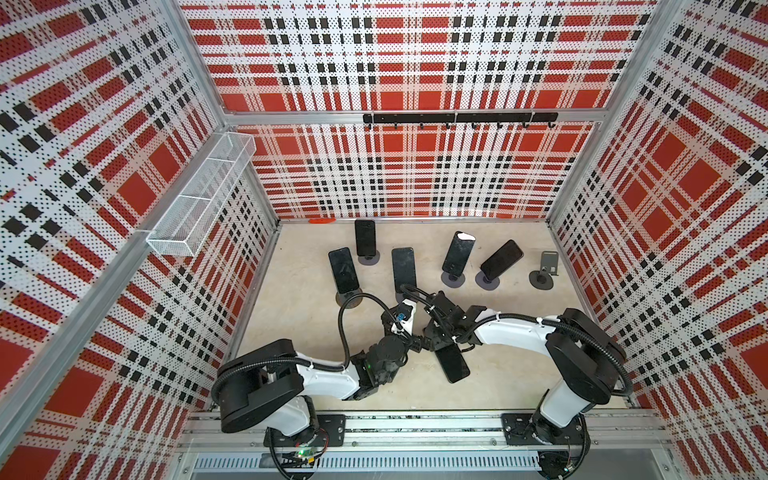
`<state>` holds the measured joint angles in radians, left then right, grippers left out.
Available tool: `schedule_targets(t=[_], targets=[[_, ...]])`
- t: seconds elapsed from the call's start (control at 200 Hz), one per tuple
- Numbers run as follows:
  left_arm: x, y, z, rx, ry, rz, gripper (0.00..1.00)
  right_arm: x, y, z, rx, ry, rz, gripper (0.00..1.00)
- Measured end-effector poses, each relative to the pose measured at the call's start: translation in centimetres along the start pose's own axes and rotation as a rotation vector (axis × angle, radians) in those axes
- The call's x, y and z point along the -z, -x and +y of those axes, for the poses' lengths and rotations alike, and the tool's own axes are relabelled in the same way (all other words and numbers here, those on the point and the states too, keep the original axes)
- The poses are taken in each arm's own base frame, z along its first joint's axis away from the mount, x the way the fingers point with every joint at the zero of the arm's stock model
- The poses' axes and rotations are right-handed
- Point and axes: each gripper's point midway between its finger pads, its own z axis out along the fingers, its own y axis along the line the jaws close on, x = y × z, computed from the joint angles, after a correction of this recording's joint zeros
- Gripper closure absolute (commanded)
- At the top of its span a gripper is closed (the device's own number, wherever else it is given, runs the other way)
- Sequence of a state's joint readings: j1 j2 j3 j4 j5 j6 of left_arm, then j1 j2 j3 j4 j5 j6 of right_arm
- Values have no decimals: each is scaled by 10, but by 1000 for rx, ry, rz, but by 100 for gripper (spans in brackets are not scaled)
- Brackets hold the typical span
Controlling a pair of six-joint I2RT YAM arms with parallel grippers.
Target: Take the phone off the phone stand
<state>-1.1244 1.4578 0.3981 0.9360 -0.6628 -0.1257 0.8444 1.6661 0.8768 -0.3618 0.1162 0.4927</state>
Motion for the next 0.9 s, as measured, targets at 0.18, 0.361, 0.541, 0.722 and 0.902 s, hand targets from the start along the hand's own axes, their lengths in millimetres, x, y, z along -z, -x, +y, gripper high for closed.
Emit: schedule_targets(t=[0.18,0.361,0.541,0.722,0.902], targets=[[9,8,8,8,36,-34,2,-2,5,4,-2,23,-93,35],[16,11,17,9,74,-60,2,-4,11,11,0,57,-193,33],[18,16,19,9,90,-79,2,-5,13,18,6,84,-279,32],[18,17,20,-2,102,-82,2,-5,13,25,15,106,-327,31],[19,17,23,-15,121,-83,2,-9,17,35,49,98,-383,30]])
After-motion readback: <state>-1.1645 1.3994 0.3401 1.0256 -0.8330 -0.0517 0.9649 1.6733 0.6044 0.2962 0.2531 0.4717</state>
